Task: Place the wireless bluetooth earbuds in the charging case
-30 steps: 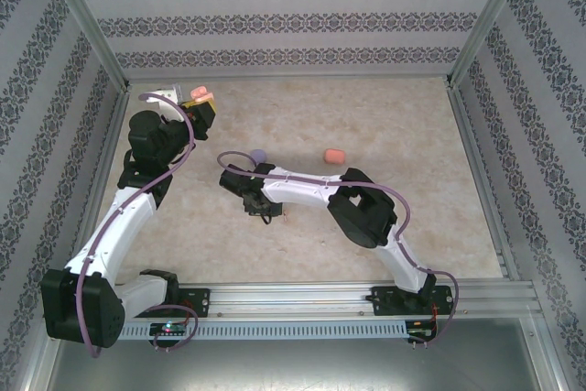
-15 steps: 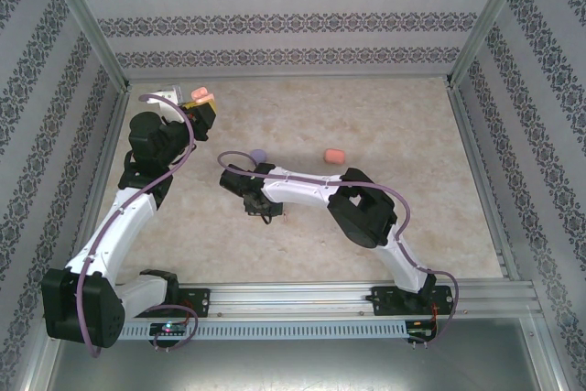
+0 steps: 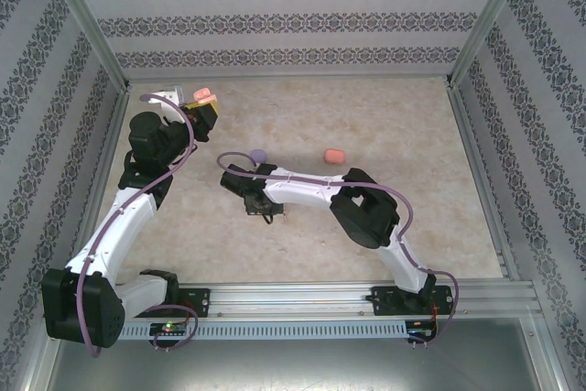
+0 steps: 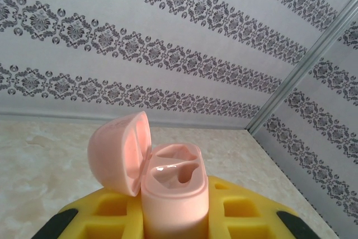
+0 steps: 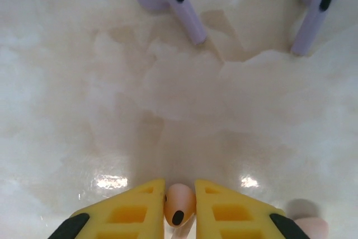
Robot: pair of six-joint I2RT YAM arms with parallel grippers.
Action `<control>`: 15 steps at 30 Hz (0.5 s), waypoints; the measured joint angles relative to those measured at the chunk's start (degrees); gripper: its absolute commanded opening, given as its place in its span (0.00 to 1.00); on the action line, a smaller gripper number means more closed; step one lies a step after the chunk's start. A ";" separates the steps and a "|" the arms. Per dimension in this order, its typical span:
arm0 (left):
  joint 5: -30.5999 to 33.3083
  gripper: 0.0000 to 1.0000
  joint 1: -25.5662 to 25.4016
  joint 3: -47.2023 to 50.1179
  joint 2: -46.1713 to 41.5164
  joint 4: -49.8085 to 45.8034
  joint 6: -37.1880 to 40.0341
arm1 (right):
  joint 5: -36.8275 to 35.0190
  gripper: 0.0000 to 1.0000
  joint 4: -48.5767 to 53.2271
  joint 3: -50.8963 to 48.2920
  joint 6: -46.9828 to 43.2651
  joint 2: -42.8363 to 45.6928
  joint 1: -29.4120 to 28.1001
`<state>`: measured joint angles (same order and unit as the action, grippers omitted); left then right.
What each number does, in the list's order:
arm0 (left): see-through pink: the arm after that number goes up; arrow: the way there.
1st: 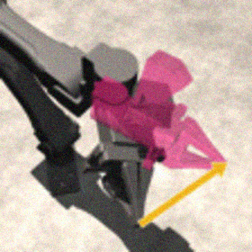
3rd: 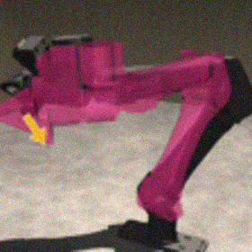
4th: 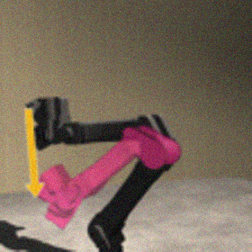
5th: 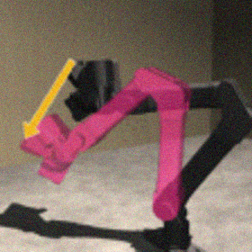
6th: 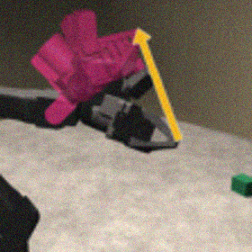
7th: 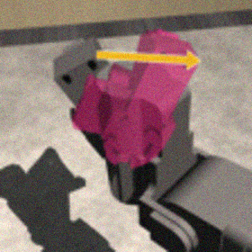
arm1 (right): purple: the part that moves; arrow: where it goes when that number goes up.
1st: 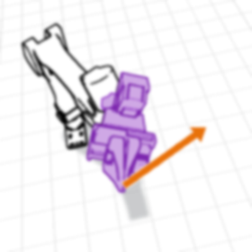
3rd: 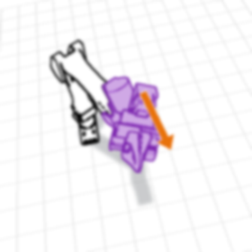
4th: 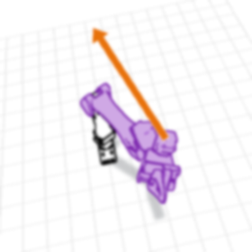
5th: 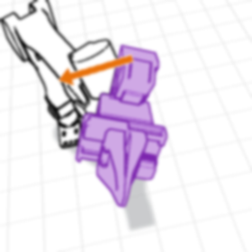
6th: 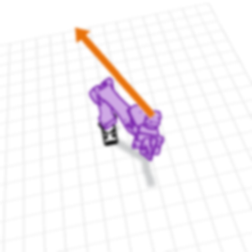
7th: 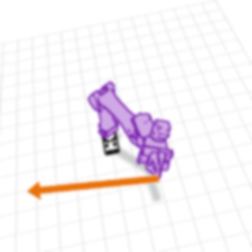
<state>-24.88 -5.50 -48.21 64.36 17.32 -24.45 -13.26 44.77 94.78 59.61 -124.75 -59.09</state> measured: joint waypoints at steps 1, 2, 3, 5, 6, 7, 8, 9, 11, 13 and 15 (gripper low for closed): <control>-0.35 0.00 0.00 0.00 0.02 -0.04 0.02 | -0.70 0.18 -0.46 -0.76 -0.48 1.11 0.00; -0.63 0.00 0.00 -0.02 0.04 -0.11 0.02 | -1.22 0.18 -0.72 -1.31 -1.03 2.10 0.00; -0.83 0.00 0.00 -0.02 0.04 -0.13 0.04 | -1.90 0.18 -0.90 -1.81 -1.53 3.30 0.00; -1.33 0.00 0.00 -0.04 0.04 -0.15 0.13 | -3.19 0.18 -1.38 -2.71 -2.62 6.12 0.00; -1.75 0.00 0.00 -0.04 0.09 -0.15 0.24 | -3.87 0.18 -1.55 -3.02 -3.10 7.52 0.09; -2.23 0.00 0.00 -0.09 0.15 -0.13 0.46 | -4.57 0.18 -1.88 -3.32 -3.76 9.07 0.11; -2.60 0.00 0.00 -0.13 0.22 -0.11 0.66 | -5.07 0.18 -2.05 -3.54 -4.31 10.29 0.24; -2.97 0.00 0.00 -0.13 0.31 -0.09 1.09 | -5.73 0.18 -2.43 -3.93 -5.01 11.89 0.52; -3.39 0.00 -0.04 -0.13 0.42 0.24 1.95 | -6.78 0.18 -2.97 -4.70 -6.23 14.43 0.87; -3.43 0.00 -0.07 -0.04 0.42 1.20 3.06 | -7.80 0.18 -3.48 -5.73 -7.63 16.98 1.53; -3.43 0.00 -0.17 0.61 0.39 3.13 4.63 | -8.68 0.18 -4.11 -7.21 -9.09 19.56 2.32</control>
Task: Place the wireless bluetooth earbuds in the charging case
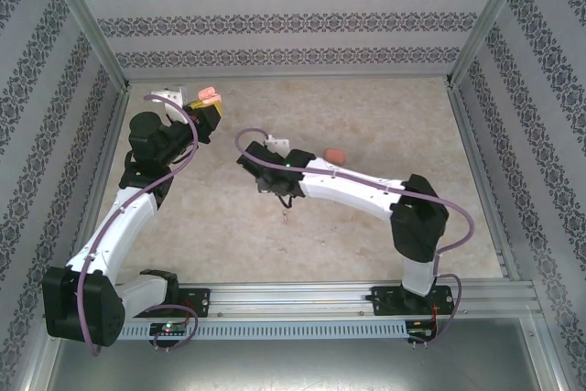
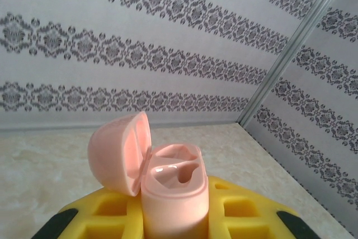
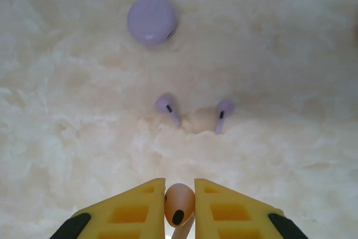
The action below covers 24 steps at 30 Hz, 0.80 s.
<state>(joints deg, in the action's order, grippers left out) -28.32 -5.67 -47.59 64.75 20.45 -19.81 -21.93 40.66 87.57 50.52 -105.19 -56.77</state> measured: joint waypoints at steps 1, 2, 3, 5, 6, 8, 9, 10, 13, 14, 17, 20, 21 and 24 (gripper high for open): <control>0.00 0.00 -0.22 0.57 -0.02 0.98 0.66 | -0.50 0.18 -0.24 -0.83 -0.90 1.51 0.52; -0.07 0.00 -0.33 1.22 -0.04 1.77 1.42 | -0.94 0.18 -0.48 -1.62 -1.64 2.86 1.05; -0.17 0.00 -0.61 1.90 -0.04 2.29 2.14 | -1.33 0.18 -0.74 -2.38 -2.58 4.26 1.62; -0.44 0.00 -1.29 3.08 -0.04 3.10 3.65 | -1.84 0.18 -1.31 -3.76 -4.20 6.80 2.71; -0.68 0.00 -1.79 3.80 -0.04 3.78 4.61 | -2.03 0.18 -1.68 -4.39 -5.20 8.22 3.39; -1.31 0.00 -2.86 5.18 -0.04 5.27 6.40 | -2.25 0.18 -2.86 -5.62 -7.43 11.13 4.79; -1.64 0.00 -3.56 5.81 -0.04 5.90 7.39 | -2.23 0.18 -3.56 -6.16 -8.68 12.74 5.62; -1.97 0.00 -4.37 6.32 -0.04 6.27 8.55 | -2.21 0.18 -4.26 -6.64 -9.92 14.21 6.49; -3.28 0.00 -7.21 7.65 -0.04 8.26 12.04 | -1.11 0.18 -6.67 -7.80 -13.77 18.69 9.49; -3.78 0.00 -8.17 8.00 -0.04 8.76 13.31 | -0.74 0.19 -7.28 -7.98 -14.84 19.85 10.36; -4.87 0.00 -11.28 8.79 -0.04 9.73 16.83 | 1.14 0.19 -9.29 -8.24 -18.14 23.52 13.46; -5.73 0.00 -14.19 9.01 0.15 10.73 19.78 | 3.72 0.19 -11.50 -8.26 -21.20 26.53 16.20; -5.84 0.00 -15.08 9.01 0.44 11.43 20.70 | 4.63 0.19 -12.24 -8.26 -22.18 27.36 16.85; -6.03 0.00 -17.25 8.98 1.92 12.92 22.53 | 7.48 0.19 -14.56 -8.52 -24.79 29.62 18.08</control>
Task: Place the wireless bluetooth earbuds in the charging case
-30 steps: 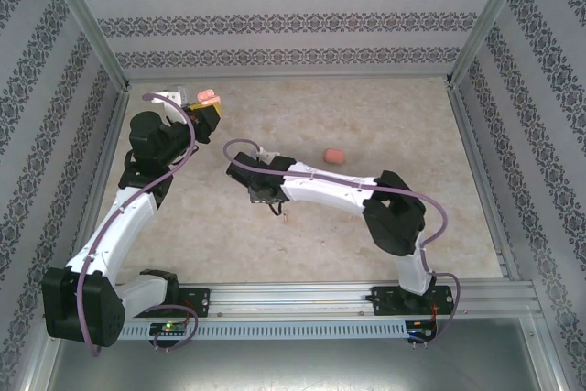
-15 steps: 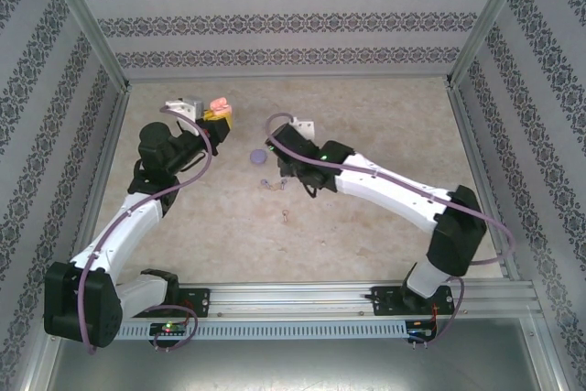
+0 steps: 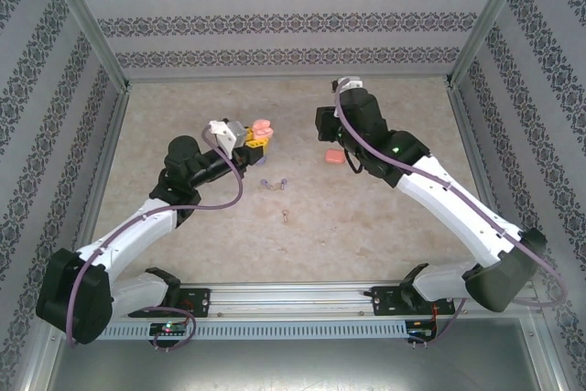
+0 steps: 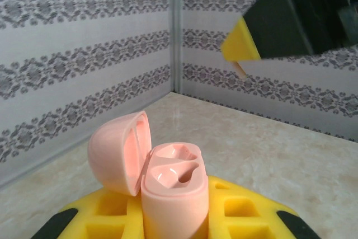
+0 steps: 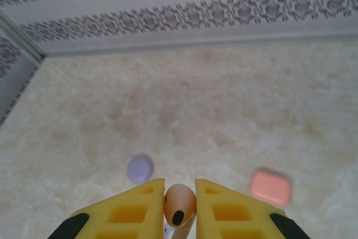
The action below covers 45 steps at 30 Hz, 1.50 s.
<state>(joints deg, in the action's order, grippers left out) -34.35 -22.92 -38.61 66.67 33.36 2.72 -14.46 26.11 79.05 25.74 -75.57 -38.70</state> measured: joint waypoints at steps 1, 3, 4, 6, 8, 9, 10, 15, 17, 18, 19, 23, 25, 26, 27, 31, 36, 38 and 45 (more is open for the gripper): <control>0.00 0.00 -0.70 -0.04 0.76 0.48 0.50 | 1.09 0.19 -0.87 -0.22 -0.85 0.70 0.24; -0.02 0.00 -1.84 -0.26 2.32 1.20 1.33 | 3.21 0.19 -2.91 -0.87 -2.47 1.99 0.35; 0.00 0.00 -2.36 -0.46 3.19 1.73 1.70 | 4.20 0.19 -3.82 -1.29 -3.30 2.58 0.35; -0.04 0.00 -3.56 -1.31 5.07 2.47 2.29 | 6.67 0.19 -6.12 -2.67 -5.03 3.93 0.35; -0.17 0.00 -4.44 -2.16 6.69 3.50 2.78 | 8.98 0.19 -8.41 -4.11 -6.73 5.18 0.35; -0.22 0.00 -4.81 -2.67 7.50 4.15 3.02 | 9.97 0.19 -9.29 -4.70 -7.54 5.70 0.35; -0.26 0.00 -5.16 -3.23 8.35 4.94 3.13 | 10.99 0.19 -10.19 -5.22 -8.28 6.14 0.35; -0.98 0.00 -5.86 -5.81 11.17 8.04 3.32 | 15.69 0.19 -14.99 -8.09 -11.58 7.87 0.35; -1.46 0.00 -6.01 -6.60 11.74 9.11 3.32 | 17.42 0.19 -16.57 -9.31 -12.66 8.41 0.35; -1.64 0.00 -6.03 -7.02 12.04 9.68 3.32 | 18.34 0.19 -17.31 -9.88 -13.03 8.63 0.35; -1.70 0.00 -6.03 -7.37 12.17 9.94 3.32 | 19.10 0.19 -18.18 -10.43 -13.44 8.83 0.35; -2.14 0.00 -6.03 -8.50 12.63 11.17 3.32 | 21.27 0.19 -20.70 -12.02 -14.19 9.33 0.35; -2.36 0.00 -6.03 -8.74 12.63 11.89 3.32 | 21.99 0.19 -22.12 -12.55 -14.16 9.33 0.35; -2.56 0.00 -6.03 -8.79 12.63 12.20 3.32 | 22.27 0.19 -22.67 -12.76 -14.10 9.33 0.35; -2.69 0.00 -6.03 -8.79 12.63 12.26 3.32 | 22.56 0.18 -23.08 -12.90 -13.97 9.33 0.35; -2.86 0.00 -6.29 -8.79 12.63 12.52 3.32 | 23.76 0.18 -25.57 -13.35 -12.72 9.33 0.35; -3.19 0.00 -6.38 -8.79 12.63 12.55 3.32 | 24.87 0.18 -27.91 -14.05 -10.86 9.33 0.35; -3.19 0.00 -6.38 -8.79 12.63 12.55 3.32 | 25.24 0.18 -28.61 -14.14 -10.45 9.33 0.35; -3.89 0.00 -6.40 -8.81 12.55 12.55 3.39 | 26.14 0.16 -29.70 -15.56 -9.53 9.44 0.35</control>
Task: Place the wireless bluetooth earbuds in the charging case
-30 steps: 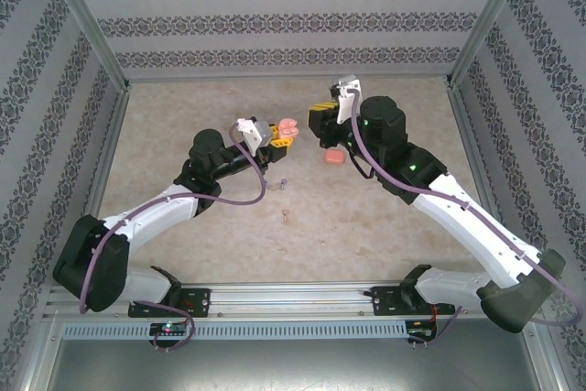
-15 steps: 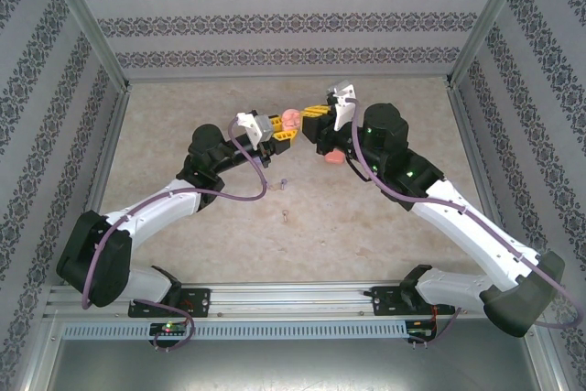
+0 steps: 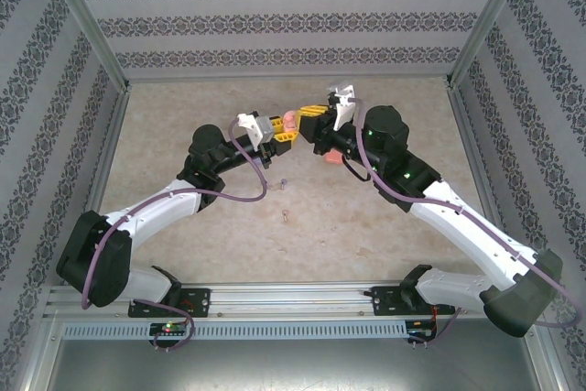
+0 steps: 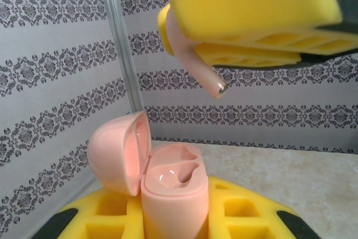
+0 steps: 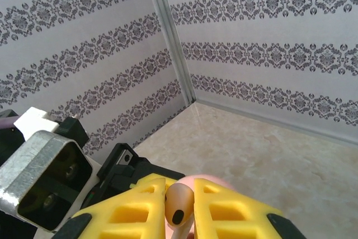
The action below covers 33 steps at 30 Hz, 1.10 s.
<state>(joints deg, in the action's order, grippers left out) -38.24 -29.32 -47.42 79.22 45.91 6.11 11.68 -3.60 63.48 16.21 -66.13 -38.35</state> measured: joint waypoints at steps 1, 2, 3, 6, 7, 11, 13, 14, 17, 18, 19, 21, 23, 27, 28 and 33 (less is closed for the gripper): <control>-0.26 0.00 0.00 -0.09 -0.09 -0.04 0.15 | 0.04 0.17 -0.04 -0.28 0.02 0.11 0.00; -0.55 0.00 0.00 -0.22 -0.20 -0.07 0.28 | 0.22 0.16 -0.09 -0.50 0.11 0.13 0.00; -0.68 0.00 0.00 -0.37 -0.37 -0.07 0.44 | 0.28 0.16 -0.11 -0.61 0.13 0.17 0.00; -1.01 0.00 -0.33 -0.85 -1.25 -0.24 1.14 | 0.48 0.16 -0.13 -0.90 0.13 0.42 0.00; -1.20 0.00 -0.48 -1.05 -1.70 -0.33 1.42 | 0.48 0.16 -0.17 -0.92 0.15 0.52 0.00; -1.66 0.00 -0.70 -1.49 -2.49 -0.92 2.19 | 0.87 0.16 -1.27 -0.92 0.15 1.05 0.00; -2.01 0.00 -0.85 -1.73 -2.69 -1.11 2.54 | 0.87 0.16 -1.75 -0.94 0.20 1.07 0.00; -2.05 0.00 -0.94 -1.75 -2.75 -1.22 2.62 | 0.87 0.16 -1.90 -0.94 0.33 1.07 0.00; -2.03 0.00 -1.01 -1.79 -2.82 -1.51 2.75 | 0.90 0.16 -2.08 -0.94 0.44 1.07 0.00; -2.05 0.00 -1.01 -1.81 -2.84 -1.57 2.75 | 0.90 0.16 -2.10 -0.94 0.44 1.07 -0.02; -2.03 0.00 -1.01 -1.81 -2.84 -1.62 2.78 | 0.90 0.16 -2.16 -0.94 0.46 1.07 -0.02; -2.03 0.00 -1.01 -1.84 -2.84 -1.75 2.82 | 0.90 0.16 -2.27 -0.94 0.55 1.07 -0.04; -2.05 0.00 -1.03 -1.84 -2.84 -1.77 2.93 | 0.90 0.15 -2.27 -0.94 0.57 1.14 -0.11; -2.10 0.00 -1.11 -1.86 -2.84 -1.79 2.93 | 0.87 0.15 -2.64 -0.94 0.59 1.18 -0.48; -2.10 0.00 -1.11 -1.86 -2.84 -1.79 2.93 | 0.90 0.15 -2.64 -0.94 0.57 1.18 -0.55; -2.10 0.00 -1.14 -2.12 -2.84 -2.23 2.93 | 0.90 0.15 -2.69 -0.94 0.59 1.14 -0.94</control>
<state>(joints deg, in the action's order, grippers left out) -40.34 -30.46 -49.54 76.38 43.68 9.04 12.58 -6.28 62.54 16.80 -64.99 -39.29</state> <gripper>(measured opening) 0.220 0.152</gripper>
